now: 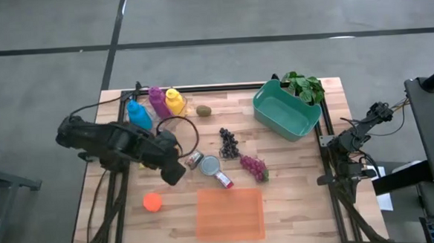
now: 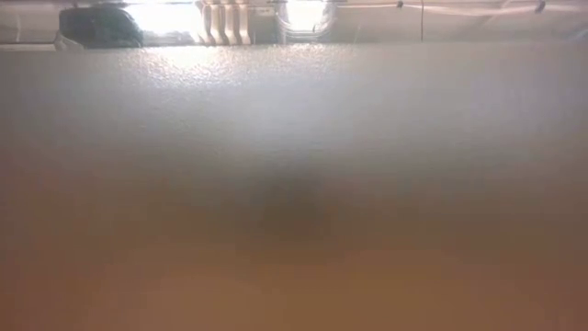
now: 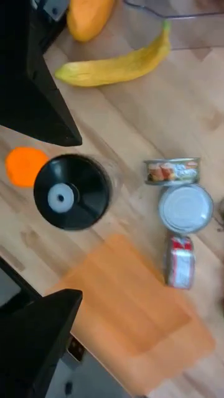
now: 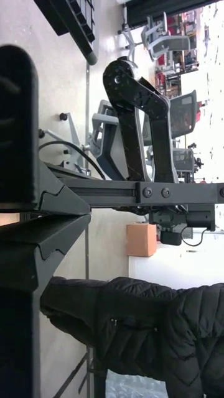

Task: Pick & Place Food Item
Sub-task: Put the transparent water bottle into the transparent bin

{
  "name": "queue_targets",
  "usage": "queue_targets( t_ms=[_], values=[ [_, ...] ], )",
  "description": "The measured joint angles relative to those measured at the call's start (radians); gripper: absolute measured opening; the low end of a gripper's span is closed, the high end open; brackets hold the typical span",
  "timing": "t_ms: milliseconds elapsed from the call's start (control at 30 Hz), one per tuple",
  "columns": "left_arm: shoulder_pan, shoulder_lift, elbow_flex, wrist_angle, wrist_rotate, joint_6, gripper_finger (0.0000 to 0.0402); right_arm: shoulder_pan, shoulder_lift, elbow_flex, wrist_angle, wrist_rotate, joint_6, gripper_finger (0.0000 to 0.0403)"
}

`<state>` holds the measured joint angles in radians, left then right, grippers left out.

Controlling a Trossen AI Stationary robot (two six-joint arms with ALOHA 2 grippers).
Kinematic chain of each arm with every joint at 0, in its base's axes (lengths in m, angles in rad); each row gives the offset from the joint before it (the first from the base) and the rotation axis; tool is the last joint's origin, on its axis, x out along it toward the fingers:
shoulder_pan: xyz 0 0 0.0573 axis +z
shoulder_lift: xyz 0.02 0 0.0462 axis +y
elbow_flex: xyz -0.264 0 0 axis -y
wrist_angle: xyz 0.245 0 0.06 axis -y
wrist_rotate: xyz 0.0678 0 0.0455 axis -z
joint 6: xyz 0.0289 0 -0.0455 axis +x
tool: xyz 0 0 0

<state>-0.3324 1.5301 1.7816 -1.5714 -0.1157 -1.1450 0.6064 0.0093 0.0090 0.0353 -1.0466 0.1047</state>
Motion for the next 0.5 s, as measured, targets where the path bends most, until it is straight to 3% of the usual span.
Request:
queue_targets(
  t_ms=[500],
  values=[
    [0.039, -0.038, -0.127, 0.0, 0.024, 0.037, 0.0399, 0.0, 0.0, 0.0, 0.0, 0.0, 0.0, 0.0008]
  ],
)
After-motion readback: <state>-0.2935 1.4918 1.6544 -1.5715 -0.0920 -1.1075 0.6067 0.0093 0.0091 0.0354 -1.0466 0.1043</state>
